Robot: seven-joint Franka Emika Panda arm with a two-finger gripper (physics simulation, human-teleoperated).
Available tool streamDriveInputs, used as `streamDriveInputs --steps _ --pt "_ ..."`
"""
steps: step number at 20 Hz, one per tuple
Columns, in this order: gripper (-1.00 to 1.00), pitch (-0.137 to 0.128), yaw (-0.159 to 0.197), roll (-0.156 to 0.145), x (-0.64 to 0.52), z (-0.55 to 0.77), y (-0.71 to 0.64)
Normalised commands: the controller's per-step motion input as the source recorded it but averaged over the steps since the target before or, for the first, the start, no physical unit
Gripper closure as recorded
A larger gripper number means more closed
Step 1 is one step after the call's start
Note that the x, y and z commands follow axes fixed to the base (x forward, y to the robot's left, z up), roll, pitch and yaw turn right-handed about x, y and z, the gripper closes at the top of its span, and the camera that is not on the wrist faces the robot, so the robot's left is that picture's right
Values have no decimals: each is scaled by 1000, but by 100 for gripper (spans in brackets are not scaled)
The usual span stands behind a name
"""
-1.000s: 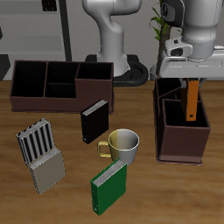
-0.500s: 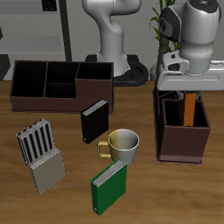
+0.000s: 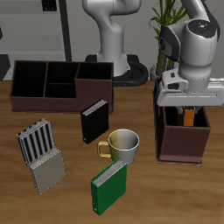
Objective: Place the orange book into the left desk caddy's right compartment
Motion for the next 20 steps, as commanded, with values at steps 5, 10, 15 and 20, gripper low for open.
streamDriveInputs --steps 5,10,15,20 --pt "100 40 -12 -8 83 -279 19" --pt "-100 69 -41 45 -13 -244 77" --pt "-100 -4 -26 37 -110 129 6" --pt "-100 -18 8 27 -136 172 -31"
